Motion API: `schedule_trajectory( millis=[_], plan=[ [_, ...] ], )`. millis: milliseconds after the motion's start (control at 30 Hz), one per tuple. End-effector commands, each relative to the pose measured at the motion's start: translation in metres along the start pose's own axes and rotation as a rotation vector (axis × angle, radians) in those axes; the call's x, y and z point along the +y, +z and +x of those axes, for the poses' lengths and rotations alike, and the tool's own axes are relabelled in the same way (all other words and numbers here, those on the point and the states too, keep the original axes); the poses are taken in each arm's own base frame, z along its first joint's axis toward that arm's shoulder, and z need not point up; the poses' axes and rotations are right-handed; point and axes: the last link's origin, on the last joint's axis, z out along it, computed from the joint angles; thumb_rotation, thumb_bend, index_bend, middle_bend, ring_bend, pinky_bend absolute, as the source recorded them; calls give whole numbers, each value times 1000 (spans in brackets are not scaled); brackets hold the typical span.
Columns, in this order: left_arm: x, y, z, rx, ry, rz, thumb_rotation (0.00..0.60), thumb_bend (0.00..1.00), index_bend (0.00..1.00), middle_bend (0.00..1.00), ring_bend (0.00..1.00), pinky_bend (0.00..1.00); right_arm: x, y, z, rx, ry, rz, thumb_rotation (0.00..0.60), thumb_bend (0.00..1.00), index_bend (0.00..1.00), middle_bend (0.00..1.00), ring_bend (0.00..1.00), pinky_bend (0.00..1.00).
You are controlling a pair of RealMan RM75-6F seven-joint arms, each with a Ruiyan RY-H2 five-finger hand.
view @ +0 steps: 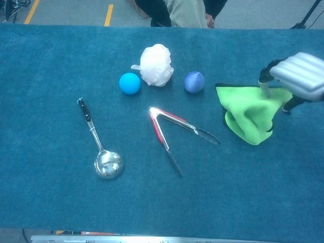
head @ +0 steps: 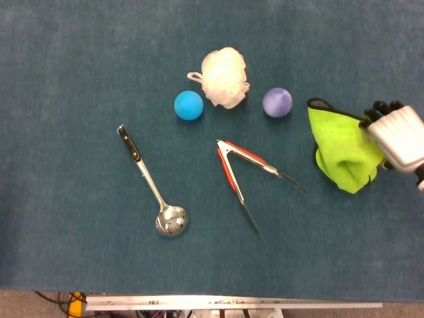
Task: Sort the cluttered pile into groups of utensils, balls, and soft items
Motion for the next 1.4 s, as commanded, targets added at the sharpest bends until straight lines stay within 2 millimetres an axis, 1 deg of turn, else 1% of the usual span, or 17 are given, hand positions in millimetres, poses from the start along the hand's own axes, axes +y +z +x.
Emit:
schedule_trajectory(
  millis=[33,200,467,633,867,1000,1100,1200,1300,1400],
  plan=[
    [0,0,0,0,0,1,600,349,168,187,115,114,-1,-3,2,-60,-25,-10,600,39,299,301,185,339],
    [0,-1,1,3,0,2,600,349,168,187,115,114,4,0,18,-38,-31,-52,600,33,235,268,159,322],
    [0,1,3,7,4,0,600,349,168,187,115,114,17,3,44,62,-23,-103,600,33,230,268,158,322],
    [2,2,1,3,4,-5,600,349,168,187,115,114,20,11,51,135,-16,-143,600,21,230,268,158,322],
    [4,4,1,0,4,-10,600,349,168,187,115,114,3,28,41,141,-12,-125,600,12,229,268,158,322],
    [2,3,4,6,12,-6,600,349,168,187,115,114,-5,32,46,164,17,-108,600,12,229,268,158,322],
    [1,3,7,10,18,-1,600,349,168,187,115,114,-10,30,51,174,64,-83,600,12,229,268,158,322],
    [1,4,9,7,25,-4,600,349,168,187,115,114,-14,23,58,187,134,-46,600,12,229,271,158,322],
    [2,6,9,-2,32,-19,600,349,168,187,115,114,-17,11,64,216,177,-3,600,12,229,286,158,322],
    [6,9,9,-20,34,-55,600,349,168,187,115,114,-15,-2,69,244,194,22,600,12,229,299,158,322]
  ],
)
